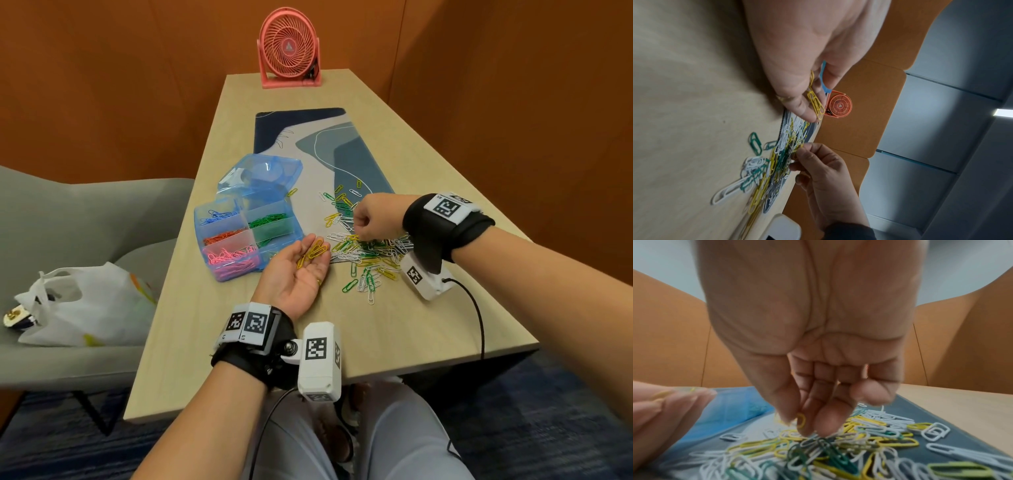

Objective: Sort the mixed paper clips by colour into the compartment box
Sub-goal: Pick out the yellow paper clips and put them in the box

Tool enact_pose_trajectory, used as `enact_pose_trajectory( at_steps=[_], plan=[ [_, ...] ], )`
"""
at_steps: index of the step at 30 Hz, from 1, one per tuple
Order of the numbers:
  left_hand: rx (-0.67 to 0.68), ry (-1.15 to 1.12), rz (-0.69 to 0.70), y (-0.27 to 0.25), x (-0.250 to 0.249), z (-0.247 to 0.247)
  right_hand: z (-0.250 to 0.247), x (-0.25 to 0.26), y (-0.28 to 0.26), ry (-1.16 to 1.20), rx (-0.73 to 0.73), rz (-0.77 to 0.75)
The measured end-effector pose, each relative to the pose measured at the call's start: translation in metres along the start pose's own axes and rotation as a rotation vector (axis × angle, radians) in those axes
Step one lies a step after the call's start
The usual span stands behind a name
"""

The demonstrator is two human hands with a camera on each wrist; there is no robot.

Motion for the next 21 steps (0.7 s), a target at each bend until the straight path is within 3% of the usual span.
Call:
enact_pose_trajectory(
  at_steps=[6, 21],
  plan=[
    [0.001, 0.0, 0.006, 0.0, 0.0, 0.0, 0.006, 0.014, 0.002, 0.016, -0.032, -0.074],
    [-0.009, 0.025, 0.003, 0.0, -0.001, 0.0, 0.007, 0.008, 0.003, -0.014, -0.048, -0.082]
  ],
)
Point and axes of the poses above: each hand's wrist, its own y-axis towards the middle knuckle, its own z-axis out of the palm, x = y × z, the point moved 8 cm from there along y, towards the middle knuckle, and after that the axes turned 9 degrees about x, right-handed, at the moved point
